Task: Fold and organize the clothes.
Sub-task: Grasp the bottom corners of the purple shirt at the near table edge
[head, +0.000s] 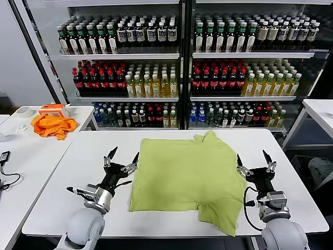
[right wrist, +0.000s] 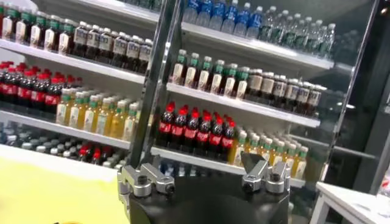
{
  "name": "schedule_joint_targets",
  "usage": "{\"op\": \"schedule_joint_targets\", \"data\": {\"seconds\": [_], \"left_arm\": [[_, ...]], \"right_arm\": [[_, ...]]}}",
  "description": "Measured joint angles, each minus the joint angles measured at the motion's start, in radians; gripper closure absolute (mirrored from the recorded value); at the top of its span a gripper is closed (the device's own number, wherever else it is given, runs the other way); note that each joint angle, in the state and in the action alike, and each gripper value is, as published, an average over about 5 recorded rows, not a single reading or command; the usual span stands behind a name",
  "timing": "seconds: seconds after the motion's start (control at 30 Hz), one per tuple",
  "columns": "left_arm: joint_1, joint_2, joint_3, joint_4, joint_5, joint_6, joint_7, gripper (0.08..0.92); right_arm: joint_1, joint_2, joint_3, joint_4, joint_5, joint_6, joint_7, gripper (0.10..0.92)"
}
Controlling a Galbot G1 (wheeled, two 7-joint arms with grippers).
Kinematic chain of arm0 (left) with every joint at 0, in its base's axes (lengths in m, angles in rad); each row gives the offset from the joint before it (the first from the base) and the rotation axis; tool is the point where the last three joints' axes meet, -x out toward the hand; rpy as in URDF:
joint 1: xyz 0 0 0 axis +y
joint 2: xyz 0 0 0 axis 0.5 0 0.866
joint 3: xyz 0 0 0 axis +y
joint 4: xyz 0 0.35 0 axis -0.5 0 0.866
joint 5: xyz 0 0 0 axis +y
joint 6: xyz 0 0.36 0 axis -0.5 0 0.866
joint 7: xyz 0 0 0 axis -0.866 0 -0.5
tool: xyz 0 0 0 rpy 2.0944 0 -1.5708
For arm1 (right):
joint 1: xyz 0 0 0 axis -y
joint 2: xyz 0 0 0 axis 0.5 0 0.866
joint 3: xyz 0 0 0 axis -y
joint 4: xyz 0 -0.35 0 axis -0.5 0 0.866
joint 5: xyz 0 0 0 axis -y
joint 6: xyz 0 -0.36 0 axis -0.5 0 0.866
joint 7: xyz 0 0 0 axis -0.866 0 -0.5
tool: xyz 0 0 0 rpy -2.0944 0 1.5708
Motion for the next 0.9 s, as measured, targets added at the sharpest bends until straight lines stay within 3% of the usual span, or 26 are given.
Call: {"op": "schedule_joint_targets", "data": {"seconds": [0.37, 0.9], "left_arm": [[0.114, 0.032, 0.023, -0.093, -0.037, 0.140, -0.070, 0.177], [0.186, 0.032, 0.089, -0.079, -0.046, 0.236, -0.195, 0.177]], "right_arm": [[-0.166, -0.019, 0.002, 0.034, 0.041, -0.017, 0.022, 0.203], [-0.252, 0.006, -0.055, 0.008, 0.083, -0.011, 0.042, 0.203]]}}
